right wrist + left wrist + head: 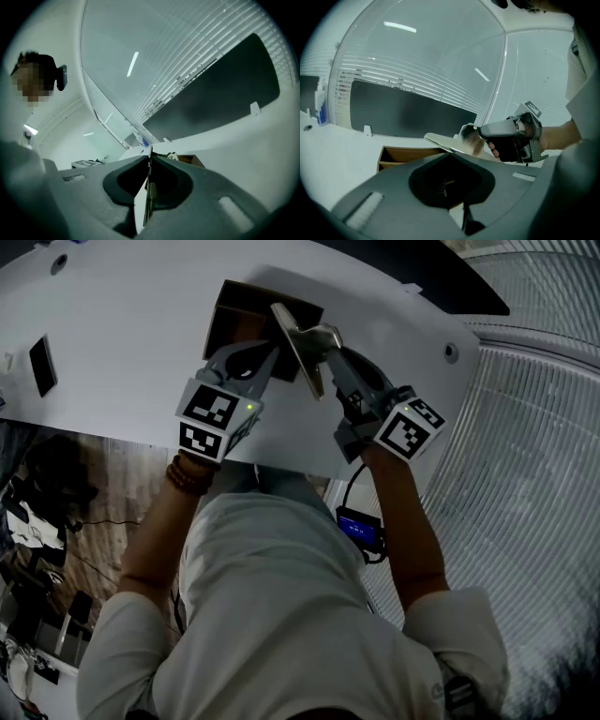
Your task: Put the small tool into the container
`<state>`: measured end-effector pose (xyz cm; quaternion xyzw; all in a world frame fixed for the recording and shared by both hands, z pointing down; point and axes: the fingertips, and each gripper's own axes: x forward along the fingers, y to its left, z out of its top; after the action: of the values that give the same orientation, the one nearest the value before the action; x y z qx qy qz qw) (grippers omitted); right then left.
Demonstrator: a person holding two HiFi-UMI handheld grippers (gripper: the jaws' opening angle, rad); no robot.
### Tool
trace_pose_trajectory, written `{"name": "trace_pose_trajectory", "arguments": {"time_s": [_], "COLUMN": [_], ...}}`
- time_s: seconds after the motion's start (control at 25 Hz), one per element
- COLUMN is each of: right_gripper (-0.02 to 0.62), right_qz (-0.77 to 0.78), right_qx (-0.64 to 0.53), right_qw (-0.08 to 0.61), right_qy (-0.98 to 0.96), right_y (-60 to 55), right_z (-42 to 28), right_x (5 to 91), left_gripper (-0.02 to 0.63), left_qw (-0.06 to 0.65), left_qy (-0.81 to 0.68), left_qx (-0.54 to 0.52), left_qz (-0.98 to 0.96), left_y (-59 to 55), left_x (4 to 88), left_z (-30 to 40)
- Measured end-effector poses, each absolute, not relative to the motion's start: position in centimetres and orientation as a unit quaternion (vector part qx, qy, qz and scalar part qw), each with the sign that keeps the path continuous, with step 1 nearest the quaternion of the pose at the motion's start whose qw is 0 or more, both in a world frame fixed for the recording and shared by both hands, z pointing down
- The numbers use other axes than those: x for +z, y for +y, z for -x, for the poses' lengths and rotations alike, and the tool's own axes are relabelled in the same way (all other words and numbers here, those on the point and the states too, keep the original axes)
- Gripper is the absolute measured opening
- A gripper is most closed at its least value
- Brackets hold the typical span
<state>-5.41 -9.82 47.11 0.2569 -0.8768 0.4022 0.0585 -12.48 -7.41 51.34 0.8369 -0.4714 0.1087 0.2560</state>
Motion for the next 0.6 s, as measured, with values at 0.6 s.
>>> {"name": "trace_pose_trajectory", "arguments": {"time_s": [0.6], "right_gripper": [0.025], "right_qz": [-0.189], "right_qx": [0.243], "right_qw": [0.151], "right_qy": [-0.939], "right_y": [-12.7], "right_z": [12.9], "right_x": [46.3], "left_gripper": [0.002], "left_qw": [0.283], "left_qy": [-0.489], "left_qx": [0.082], "left_qz": [-0.821], "left_y": [-9.0], "left_x": [52.0], "left_z": [17.9]}}
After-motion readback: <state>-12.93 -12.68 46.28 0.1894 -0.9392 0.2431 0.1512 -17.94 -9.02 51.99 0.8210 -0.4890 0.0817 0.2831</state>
